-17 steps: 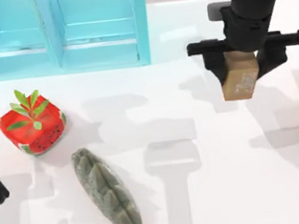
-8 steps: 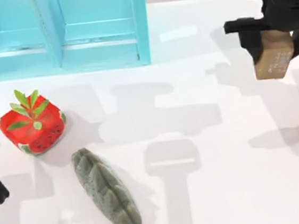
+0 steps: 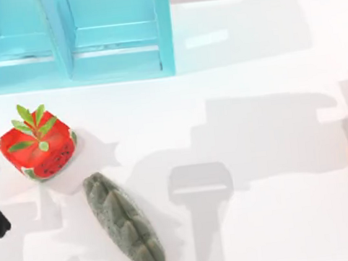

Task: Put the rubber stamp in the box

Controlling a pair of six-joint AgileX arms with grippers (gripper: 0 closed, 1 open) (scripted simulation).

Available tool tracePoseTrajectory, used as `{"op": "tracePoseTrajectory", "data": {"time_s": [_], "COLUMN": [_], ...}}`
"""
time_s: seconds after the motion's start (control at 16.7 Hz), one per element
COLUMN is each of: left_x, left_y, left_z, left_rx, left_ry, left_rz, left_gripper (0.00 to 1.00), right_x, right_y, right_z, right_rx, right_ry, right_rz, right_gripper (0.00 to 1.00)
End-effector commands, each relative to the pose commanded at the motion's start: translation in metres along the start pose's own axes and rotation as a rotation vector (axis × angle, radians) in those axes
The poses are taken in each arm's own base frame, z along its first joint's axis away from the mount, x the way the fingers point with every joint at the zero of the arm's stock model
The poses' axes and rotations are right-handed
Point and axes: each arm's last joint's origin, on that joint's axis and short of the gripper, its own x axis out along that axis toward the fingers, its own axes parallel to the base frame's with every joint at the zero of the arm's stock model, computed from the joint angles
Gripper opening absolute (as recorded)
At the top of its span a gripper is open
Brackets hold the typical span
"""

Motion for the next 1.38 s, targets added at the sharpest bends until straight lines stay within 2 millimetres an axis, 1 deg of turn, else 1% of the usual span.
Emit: {"op": "tracePoseTrajectory", "data": {"time_s": [0.12, 0.18, 0.3, 0.42, 0.66, 0.84, 0.96, 1.26, 1.38], "left_x": [0.0, 0.0, 0.0, 0.0, 0.0, 0.0, 0.0, 0.0, 0.0], "left_y": [0.0, 0.0, 0.0, 0.0, 0.0, 0.0, 0.0, 0.0, 0.0], "left_z": [0.0, 0.0, 0.0, 0.0, 0.0, 0.0, 0.0, 0.0, 0.0], "left_rx": [0.0, 0.0, 0.0, 0.0, 0.0, 0.0, 0.0, 0.0, 0.0], "left_ry": [0.0, 0.0, 0.0, 0.0, 0.0, 0.0, 0.0, 0.0, 0.0], "left_rz": [0.0, 0.0, 0.0, 0.0, 0.0, 0.0, 0.0, 0.0, 0.0], "left_gripper": [1.0, 1.0, 1.0, 1.0, 1.0, 1.0, 1.0, 1.0, 1.0], "right_x": [0.0, 0.0, 0.001, 0.001, 0.001, 0.006, 0.018, 0.06, 0.065], "right_y": [-0.034, -0.047, -0.065, -0.074, -0.077, -0.075, -0.075, -0.072, -0.072], "right_z": [-0.014, -0.022, -0.035, -0.044, -0.046, -0.045, -0.045, -0.051, -0.052], "right_rx": [-0.051, -0.072, -0.106, -0.128, -0.134, -0.137, -0.136, -0.134, -0.134], "right_ry": [0.029, 0.044, 0.07, 0.084, 0.086, 0.086, 0.079, 0.086, 0.086], "right_rz": [0.011, 0.021, 0.047, 0.067, 0.073, 0.071, 0.068, 0.073, 0.073], "right_gripper": [0.0, 0.0, 0.0, 0.0, 0.0, 0.0, 0.0, 0.0, 0.0]}}
